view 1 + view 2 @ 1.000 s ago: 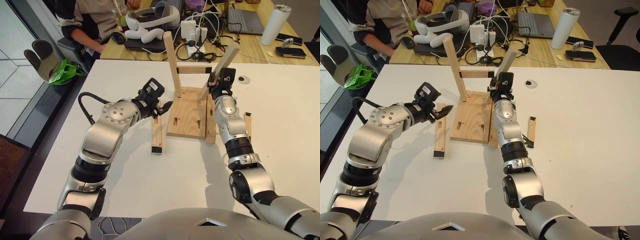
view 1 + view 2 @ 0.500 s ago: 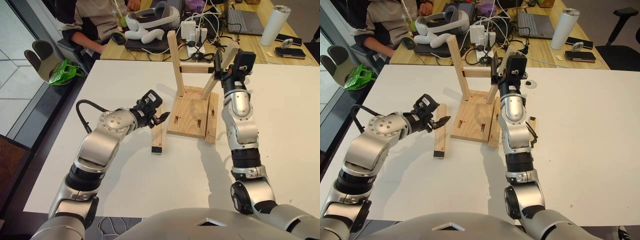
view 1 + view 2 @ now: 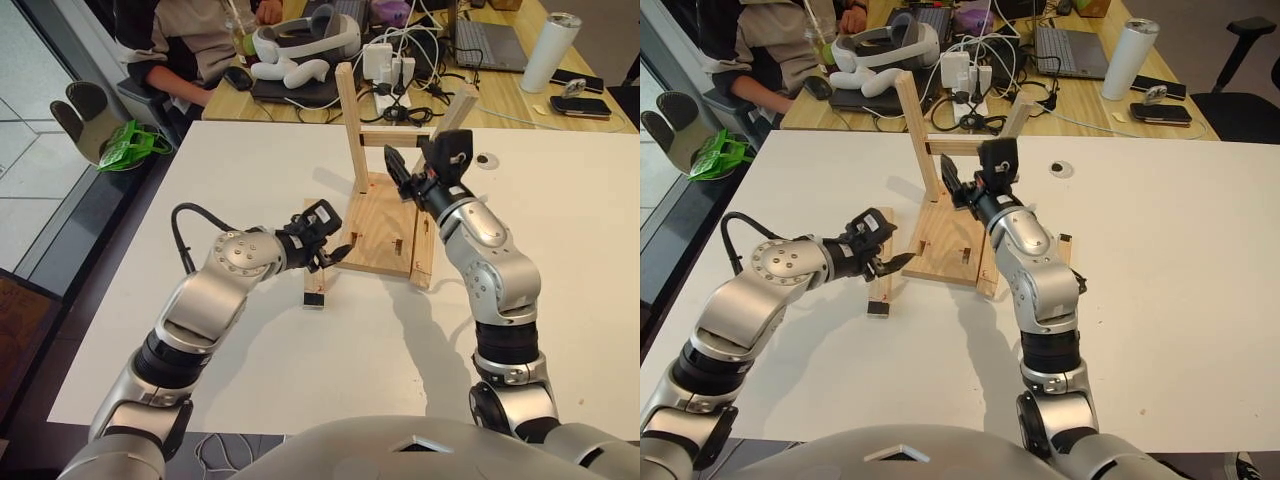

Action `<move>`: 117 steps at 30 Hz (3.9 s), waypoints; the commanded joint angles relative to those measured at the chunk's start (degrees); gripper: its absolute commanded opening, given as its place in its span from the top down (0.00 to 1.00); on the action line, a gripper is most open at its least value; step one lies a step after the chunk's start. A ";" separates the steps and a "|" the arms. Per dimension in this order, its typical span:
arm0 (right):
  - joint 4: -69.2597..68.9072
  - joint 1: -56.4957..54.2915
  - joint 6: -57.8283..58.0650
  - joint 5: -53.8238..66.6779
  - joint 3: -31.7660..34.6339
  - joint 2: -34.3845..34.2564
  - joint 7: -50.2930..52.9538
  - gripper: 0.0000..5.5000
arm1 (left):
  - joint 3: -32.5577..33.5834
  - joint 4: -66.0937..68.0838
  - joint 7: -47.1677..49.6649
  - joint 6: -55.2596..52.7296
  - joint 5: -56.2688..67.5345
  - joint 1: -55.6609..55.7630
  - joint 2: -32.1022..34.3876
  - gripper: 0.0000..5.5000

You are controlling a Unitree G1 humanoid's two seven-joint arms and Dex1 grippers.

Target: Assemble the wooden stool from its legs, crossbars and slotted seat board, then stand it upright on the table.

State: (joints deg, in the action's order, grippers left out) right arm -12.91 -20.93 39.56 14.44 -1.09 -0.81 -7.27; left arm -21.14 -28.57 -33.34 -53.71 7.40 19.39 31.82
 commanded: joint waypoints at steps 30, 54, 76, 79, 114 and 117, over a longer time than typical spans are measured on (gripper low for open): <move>6.92 -8.24 15.57 7.79 2.59 13.60 -9.92 0.39 | -4.40 6.51 -9.61 -1.25 8.18 -0.95 -6.99 0.44; -7.65 -8.39 7.58 9.22 7.68 2.39 1.98 0.39 | -11.38 39.45 -11.84 29.33 -13.80 12.18 -4.19 0.44; 8.05 -16.59 -16.43 4.02 22.91 12.22 15.05 0.39 | -1.76 0.96 -14.92 8.48 -3.73 3.73 -4.01 0.44; 9.07 -11.21 -12.19 4.03 21.37 12.16 13.76 0.39 | -1.94 17.22 -11.33 16.64 -7.92 13.05 -6.22 0.44; -11.09 6.34 1.61 30.81 18.94 31.38 -19.69 0.39 | -10.71 2.06 -2.76 -1.52 -12.31 -7.38 -12.05 0.44; -9.65 3.67 1.09 29.45 18.38 30.75 -17.29 0.39 | -13.37 3.45 0.18 -3.10 -12.26 -6.69 -16.16 0.44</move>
State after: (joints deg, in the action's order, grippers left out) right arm -23.56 -14.93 41.32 44.99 17.50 29.98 -25.73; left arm -32.94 -26.18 -35.07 -55.46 -4.81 11.60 17.76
